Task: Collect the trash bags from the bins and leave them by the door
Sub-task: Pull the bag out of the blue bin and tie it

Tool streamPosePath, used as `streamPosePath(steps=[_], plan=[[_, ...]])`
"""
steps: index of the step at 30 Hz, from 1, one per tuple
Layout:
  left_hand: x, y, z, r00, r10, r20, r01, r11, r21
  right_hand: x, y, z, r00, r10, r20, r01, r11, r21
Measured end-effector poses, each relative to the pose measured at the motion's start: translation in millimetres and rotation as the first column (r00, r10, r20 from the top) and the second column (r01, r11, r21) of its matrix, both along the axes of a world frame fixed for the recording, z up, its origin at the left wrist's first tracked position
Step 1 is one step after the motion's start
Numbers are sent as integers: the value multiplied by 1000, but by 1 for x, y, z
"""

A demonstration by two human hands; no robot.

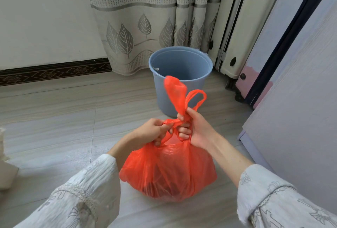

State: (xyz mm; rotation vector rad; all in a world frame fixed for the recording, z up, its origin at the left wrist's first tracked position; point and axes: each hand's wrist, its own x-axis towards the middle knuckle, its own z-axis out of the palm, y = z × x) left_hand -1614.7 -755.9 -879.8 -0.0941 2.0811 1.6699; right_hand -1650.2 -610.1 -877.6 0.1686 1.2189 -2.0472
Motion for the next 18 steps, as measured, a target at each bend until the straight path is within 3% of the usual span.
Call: streamPosePath(steps=[3,6,10,13,15,18], plan=[[0,-8,0,990,-36,137,22,995,102,1,4,1,993,99,-61,-82,967,239],[2,-10,0,981,-20,190,-9,988,152,7,5,5,950,224,-218,-84,856,510],[1,-11,3,939,-8,345,-80,968,239,7,4,7,778,448,-441,56,649,759],[1,-17,3,933,28,358,-132,954,269,3,9,4,680,566,-466,195,474,859],[1,-19,3,939,19,342,-117,956,268,3,9,2,664,555,-501,243,473,847],[0,-16,8,948,-21,319,-67,962,263,2,4,-1,781,319,-536,225,657,719]])
